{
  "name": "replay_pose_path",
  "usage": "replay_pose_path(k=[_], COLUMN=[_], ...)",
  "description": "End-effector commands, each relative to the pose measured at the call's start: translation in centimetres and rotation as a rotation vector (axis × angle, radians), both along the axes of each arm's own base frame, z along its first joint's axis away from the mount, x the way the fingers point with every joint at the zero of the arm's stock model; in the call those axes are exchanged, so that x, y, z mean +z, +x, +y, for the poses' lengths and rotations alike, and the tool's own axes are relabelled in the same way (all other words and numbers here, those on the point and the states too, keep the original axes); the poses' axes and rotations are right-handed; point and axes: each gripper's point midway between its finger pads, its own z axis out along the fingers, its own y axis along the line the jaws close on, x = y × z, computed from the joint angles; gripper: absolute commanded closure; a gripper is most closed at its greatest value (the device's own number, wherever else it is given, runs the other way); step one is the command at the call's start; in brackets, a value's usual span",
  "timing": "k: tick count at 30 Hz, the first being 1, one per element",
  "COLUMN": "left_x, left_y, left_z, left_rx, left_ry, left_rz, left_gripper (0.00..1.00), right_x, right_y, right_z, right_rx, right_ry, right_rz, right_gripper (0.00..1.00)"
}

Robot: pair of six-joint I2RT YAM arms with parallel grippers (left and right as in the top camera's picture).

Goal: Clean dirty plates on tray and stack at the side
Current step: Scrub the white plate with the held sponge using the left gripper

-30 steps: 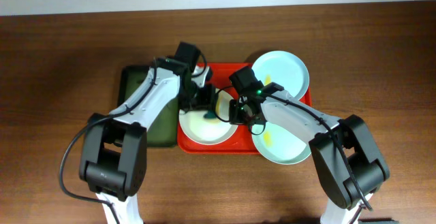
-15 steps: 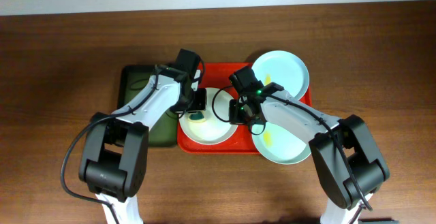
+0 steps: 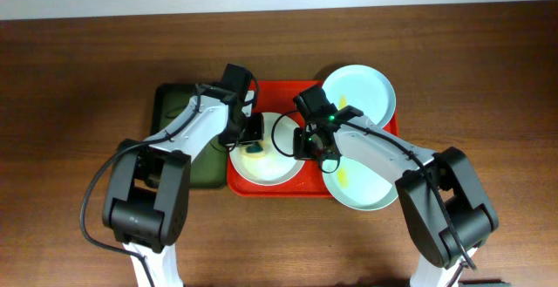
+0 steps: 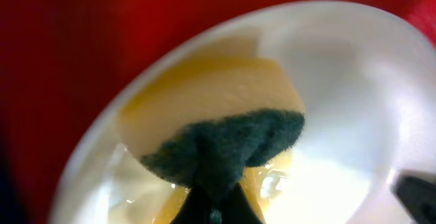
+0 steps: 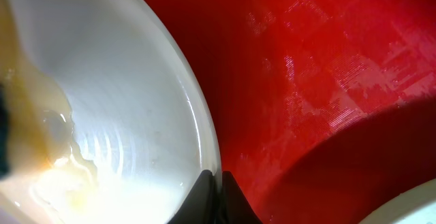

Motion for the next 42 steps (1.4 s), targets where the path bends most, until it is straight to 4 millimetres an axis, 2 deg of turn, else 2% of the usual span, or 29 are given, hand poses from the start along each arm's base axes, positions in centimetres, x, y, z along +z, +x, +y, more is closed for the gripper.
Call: replay_pose_path(k=[1,5,7,9,11,12,14,16,24,25,26,29,34,37,39,41,42], left_x=[-0.6,1.2,2.5,4.4,6.6,6.8,6.4,4.8,-1.6,-1.9,-1.9,-0.4,0.7,4.5,7.6,10.5,10.7], left_y=[-3.4,-3.0,-1.7,-0.2,1.2,1.4,1.1,-0.1,-2.9,-3.5,-4.2,-5.1,-4.7,-3.0,-1.8,-0.6,-0.4], left_z=[-5.3,-6.8,-6.6,-5.7,-2.7,-1.9,-0.2,1.0,2.0,1.6,0.3,-4.4,-5.4,-3.9,-2.2,-0.1,0.4], left_rx=[-0.061,-0.079,-0.077,-0.064,-0.032,-0.024,-0.018,-0.021,-0.007,0.002,-0.009,-0.103,-0.112,-0.108,-0.089,-0.058,-0.051], left_ry=[-0.297,-0.388,-0.353,-0.265,-0.064,-0.008,0.111,0.19,0.201,0.169,0.09,-0.193,-0.254,-0.151,-0.06,0.053,0.079], left_rz=[0.179,0.183,0.15,0.103,0.019,0.0,-0.007,0.02,0.064,0.086,0.119,0.157,0.149,0.071,-0.016,-0.137,-0.155], left_gripper=[1.0,1.0,1.0,1.0,1.0,1.0,1.0,1.0,1.0,1.0,1.0,1.0,1.0,1.0,1.0,1.0,1.0], right_x=[-1.2,-1.2,-1.2,-1.2,-1.2,-1.2,-1.2,-1.2,-1.2,-1.2,-1.2,-1.2,-1.2,-1.2,-1.2,-1.2,-1.2], right_y=[-1.5,-1.5,-1.5,-1.5,-1.5,-1.5,-1.5,-1.5,-1.5,-1.5,-1.5,-1.5,-1.6,-1.6,-1.6,-1.6,-1.6], right_z=[0.1,0.1,0.1,0.1,0.1,0.1,0.2,0.1,0.1,0.1,0.2,0.2,0.1,0.1,0.1,0.1,0.1], right_rx=[0.017,0.017,0.016,0.017,0.017,0.017,0.017,0.017,0.016,0.017,0.016,0.016,0.017,0.016,0.017,0.016,0.016], right_ry=[-0.012,-0.012,-0.012,-0.012,-0.011,-0.011,-0.011,-0.011,-0.011,-0.011,-0.011,-0.01,-0.014,-0.013,-0.014,-0.014,-0.014], right_rz=[0.047,0.047,0.047,0.047,0.047,0.046,0.046,0.047,0.047,0.046,0.046,0.044,0.051,0.05,0.051,0.051,0.051], right_gripper=[0.95,0.95,0.95,0.95,0.95,0.95,0.94,0.95,0.94,0.94,0.94,0.9,0.91,0.91,0.96,0.96,0.96])
